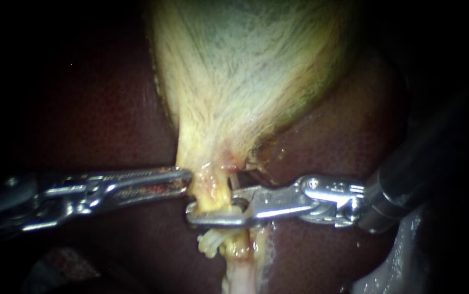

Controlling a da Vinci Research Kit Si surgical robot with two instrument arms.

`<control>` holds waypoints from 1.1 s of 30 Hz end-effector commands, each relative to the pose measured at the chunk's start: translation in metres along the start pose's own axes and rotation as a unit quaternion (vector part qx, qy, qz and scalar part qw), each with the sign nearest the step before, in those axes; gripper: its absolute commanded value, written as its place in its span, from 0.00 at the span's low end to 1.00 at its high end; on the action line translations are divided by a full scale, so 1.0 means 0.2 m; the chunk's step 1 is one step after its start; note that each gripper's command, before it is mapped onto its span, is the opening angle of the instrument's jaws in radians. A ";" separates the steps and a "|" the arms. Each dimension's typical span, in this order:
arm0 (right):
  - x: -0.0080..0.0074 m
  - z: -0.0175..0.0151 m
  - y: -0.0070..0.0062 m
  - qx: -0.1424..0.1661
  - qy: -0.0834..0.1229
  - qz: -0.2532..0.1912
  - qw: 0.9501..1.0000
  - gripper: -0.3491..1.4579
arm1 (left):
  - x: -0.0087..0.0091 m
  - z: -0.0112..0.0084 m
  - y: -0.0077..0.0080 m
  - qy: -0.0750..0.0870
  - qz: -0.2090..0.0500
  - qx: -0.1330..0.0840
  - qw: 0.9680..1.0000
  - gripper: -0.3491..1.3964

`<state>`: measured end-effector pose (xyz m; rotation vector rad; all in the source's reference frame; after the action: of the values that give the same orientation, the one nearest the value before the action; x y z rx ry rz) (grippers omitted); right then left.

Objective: Going back third clip left tube

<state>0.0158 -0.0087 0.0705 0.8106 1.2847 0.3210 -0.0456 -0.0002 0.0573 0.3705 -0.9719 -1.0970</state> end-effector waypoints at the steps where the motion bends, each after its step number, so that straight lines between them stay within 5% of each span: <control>1: 0.000 0.000 0.000 0.000 0.000 0.000 1.000 0.00 | 0.000 0.000 0.000 0.000 0.000 0.000 1.000 0.00; 6: 0.000 0.000 0.000 0.000 0.000 0.000 1.000 0.03 | 0.000 0.000 0.000 0.000 0.000 0.000 1.000 0.00; 11: 0.001 0.002 0.001 -0.020 0.005 -0.005 1.000 0.38 | 0.000 -0.001 -0.001 0.000 0.000 0.000 1.000 0.00; 14: 0.001 0.003 0.003 -0.030 0.006 -0.025 0.999 0.46 | 0.000 -0.001 -0.003 0.000 0.000 0.000 1.000 0.00; 24: -0.002 -0.004 0.012 -0.058 0.011 -0.039 0.997 0.51 | 0.002 -0.003 -0.007 -0.001 0.001 -0.001 1.000 0.00; 33: -0.008 -0.027 -0.002 -0.072 0.013 -0.046 0.996 0.52 | 0.001 -0.002 -0.002 0.000 0.001 0.000 1.000 0.00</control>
<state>0.0093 -0.0081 0.0709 0.6111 1.3071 0.3284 -0.0453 -0.0005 0.0570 0.3682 -0.9723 -1.0944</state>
